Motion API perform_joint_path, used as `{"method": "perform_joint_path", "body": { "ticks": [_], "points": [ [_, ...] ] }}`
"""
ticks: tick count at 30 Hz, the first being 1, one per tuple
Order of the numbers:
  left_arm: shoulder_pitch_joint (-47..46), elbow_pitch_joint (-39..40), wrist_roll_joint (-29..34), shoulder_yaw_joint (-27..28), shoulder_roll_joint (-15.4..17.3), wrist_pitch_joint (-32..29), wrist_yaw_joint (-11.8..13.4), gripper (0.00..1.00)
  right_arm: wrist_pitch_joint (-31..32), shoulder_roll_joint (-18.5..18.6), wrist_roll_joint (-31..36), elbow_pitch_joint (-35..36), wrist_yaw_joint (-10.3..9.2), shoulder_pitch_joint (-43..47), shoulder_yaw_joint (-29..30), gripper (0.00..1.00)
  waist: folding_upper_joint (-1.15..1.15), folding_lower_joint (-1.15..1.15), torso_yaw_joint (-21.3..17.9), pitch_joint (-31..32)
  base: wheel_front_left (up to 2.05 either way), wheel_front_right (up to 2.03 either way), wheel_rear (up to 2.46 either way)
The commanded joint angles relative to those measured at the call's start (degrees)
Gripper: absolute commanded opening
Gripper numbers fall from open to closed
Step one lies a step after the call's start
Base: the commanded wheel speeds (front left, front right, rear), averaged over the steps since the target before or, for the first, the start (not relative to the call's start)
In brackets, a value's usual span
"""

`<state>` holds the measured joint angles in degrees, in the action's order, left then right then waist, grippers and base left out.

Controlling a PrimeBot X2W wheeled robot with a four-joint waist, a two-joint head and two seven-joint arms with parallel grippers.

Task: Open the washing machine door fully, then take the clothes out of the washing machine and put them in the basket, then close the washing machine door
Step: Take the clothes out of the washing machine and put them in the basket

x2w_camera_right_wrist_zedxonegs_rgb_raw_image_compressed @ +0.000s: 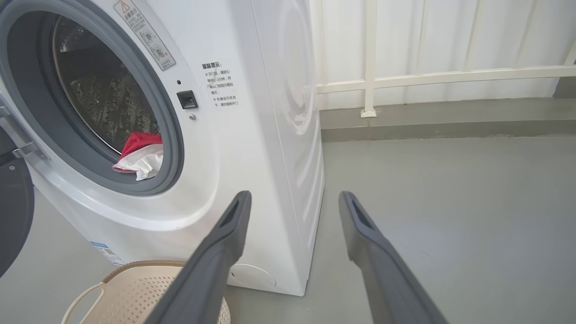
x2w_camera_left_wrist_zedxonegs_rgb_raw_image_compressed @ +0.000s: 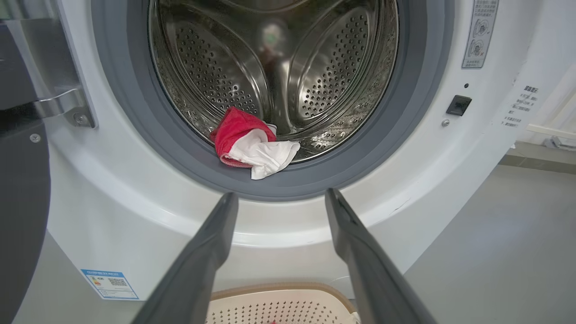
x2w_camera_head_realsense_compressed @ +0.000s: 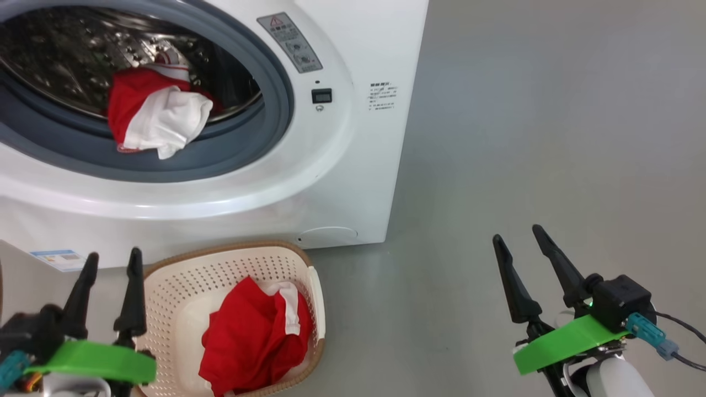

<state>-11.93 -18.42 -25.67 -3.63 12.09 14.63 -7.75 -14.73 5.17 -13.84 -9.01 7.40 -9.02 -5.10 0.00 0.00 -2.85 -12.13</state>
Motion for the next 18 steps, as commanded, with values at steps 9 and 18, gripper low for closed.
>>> {"method": "perform_joint_path", "body": {
  "ticks": [9, 18],
  "points": [
    [7.21, 7.60, 2.30, 6.21, 0.01, 0.37, 0.26, 1.00, -0.27, 0.49, -0.98, 1.57, 0.09, 2.73, -1.14, 1.00, 0.00, 0.00, -0.31, 2.97, 0.00, 0.00, 0.00],
    [13.56, 12.53, 4.24, 8.45, -2.92, 0.37, 0.26, 1.00, -0.27, 1.11, -1.53, 2.16, 0.09, 6.15, -0.22, 1.00, 0.00, 0.00, -0.33, 5.07, 0.00, 0.00, 0.00]
  ]
}}
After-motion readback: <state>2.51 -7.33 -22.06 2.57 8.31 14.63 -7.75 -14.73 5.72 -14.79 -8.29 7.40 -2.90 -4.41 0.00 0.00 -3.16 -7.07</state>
